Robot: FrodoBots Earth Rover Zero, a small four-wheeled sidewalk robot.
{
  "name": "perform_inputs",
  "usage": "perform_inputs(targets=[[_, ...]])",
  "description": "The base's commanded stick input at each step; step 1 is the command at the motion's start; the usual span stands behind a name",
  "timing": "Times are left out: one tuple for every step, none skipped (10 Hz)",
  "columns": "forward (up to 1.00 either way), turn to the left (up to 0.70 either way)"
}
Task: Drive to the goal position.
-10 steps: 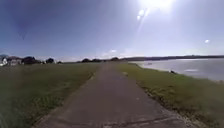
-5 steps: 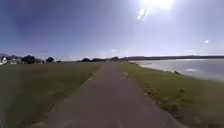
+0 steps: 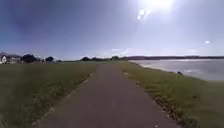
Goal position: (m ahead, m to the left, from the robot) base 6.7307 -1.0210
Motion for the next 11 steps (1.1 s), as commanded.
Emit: perform_inputs(targets=[[0.70,0.00],[0.70,0.00],[0.70,0.00],[0.70,0.00],[0.70,0.00],[0.70,0.00],[0.70,0.00],[0.70,0.00],[0.70,0.00],[0.70,0.00],[0.70,0.00]])
